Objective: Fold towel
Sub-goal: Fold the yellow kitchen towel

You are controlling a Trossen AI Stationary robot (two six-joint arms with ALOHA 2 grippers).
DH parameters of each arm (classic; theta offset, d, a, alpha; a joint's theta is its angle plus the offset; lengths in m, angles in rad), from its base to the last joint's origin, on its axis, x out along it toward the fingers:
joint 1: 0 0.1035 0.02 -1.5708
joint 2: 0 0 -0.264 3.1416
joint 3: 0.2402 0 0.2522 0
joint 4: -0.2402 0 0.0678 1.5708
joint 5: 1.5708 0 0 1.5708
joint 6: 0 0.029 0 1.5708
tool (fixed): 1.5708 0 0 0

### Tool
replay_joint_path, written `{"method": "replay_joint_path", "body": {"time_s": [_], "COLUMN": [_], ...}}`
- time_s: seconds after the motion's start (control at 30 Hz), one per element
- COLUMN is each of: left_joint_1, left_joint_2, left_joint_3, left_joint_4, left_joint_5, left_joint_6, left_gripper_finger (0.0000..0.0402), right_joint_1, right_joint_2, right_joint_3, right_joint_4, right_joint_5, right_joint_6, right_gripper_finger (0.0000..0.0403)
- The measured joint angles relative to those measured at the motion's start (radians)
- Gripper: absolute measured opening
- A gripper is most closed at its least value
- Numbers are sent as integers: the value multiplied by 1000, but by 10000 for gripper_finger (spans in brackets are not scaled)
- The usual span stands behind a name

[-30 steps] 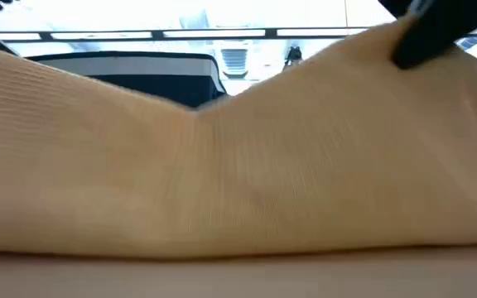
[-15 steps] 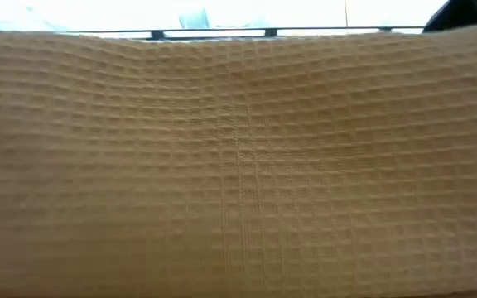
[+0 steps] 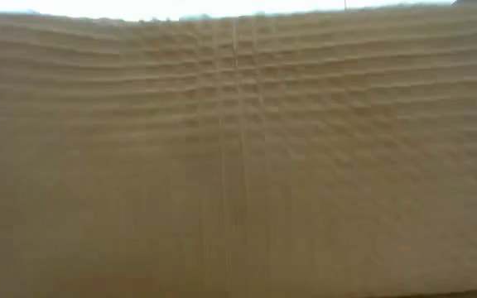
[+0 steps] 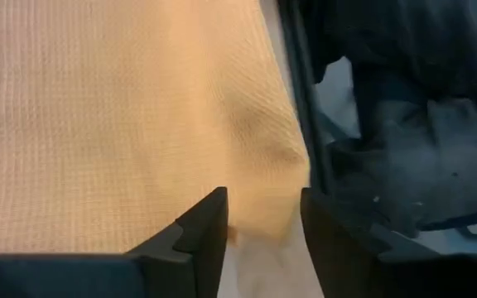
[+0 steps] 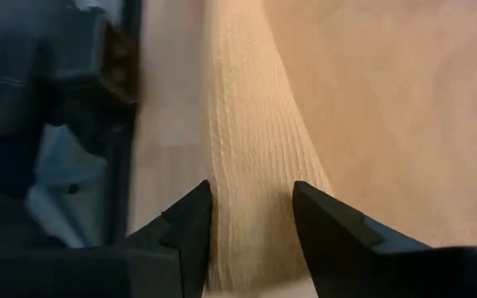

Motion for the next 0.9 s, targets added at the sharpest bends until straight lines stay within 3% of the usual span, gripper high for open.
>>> {"method": "replay_joint_path", "body": {"time_s": [0.17, 0.37, 0.63, 0.9], "left_joint_1": [-3, 15, 67, 160], "left_joint_2": [-24, -2, 21, -20], "left_joint_3": [0, -68, -329, -459], "left_joint_4": [3, 19, 331, 371], "left_joint_5": [-120, -241, -250, -287], "left_joint_6": [7, 6, -45, 6], "left_gripper_finger": [151, 136, 111, 98], "right_joint_1": [17, -9, -131, -270], "right_joint_2": [-20, -2, 29, 6], "right_joint_3": [0, -20, -140, -207], "right_joint_4": [2, -51, -49, -48], "right_joint_5": [15, 192, 66, 113], "right_joint_6": [35, 57, 60, -99], "right_gripper_finger": [158, 158, 156, 159]}}
